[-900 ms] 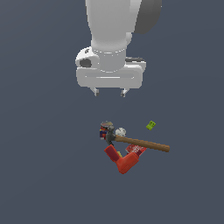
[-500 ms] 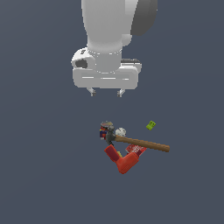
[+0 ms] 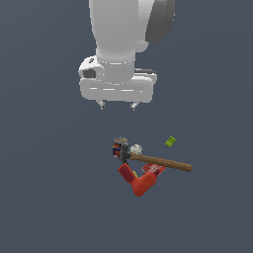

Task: Pick up a designated object from a clutter of objects.

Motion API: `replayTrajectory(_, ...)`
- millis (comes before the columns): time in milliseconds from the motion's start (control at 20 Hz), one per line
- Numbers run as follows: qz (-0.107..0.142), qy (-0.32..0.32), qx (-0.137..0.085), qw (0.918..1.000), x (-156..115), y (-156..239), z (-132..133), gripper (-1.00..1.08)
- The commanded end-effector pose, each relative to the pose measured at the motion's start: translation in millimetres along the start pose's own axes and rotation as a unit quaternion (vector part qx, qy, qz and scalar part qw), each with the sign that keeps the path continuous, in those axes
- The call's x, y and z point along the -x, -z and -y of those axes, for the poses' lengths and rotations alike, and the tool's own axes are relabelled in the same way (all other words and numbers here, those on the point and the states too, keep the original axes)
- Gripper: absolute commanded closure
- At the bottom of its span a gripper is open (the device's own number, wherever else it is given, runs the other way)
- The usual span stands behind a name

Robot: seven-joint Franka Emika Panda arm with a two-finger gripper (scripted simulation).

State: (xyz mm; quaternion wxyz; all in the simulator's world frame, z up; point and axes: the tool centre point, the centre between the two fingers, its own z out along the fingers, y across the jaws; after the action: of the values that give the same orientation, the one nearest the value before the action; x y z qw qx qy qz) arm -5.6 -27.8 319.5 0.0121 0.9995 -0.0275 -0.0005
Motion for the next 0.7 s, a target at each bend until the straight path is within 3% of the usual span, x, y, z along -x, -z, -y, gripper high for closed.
replayTrajectory(0,0.0,-0.005,-0.001,1.0,-1,-4,5,-0.92)
replayTrajectory(650,0.004,-0.072,-0.016,0.9973,-6,-58,73,-0.92)
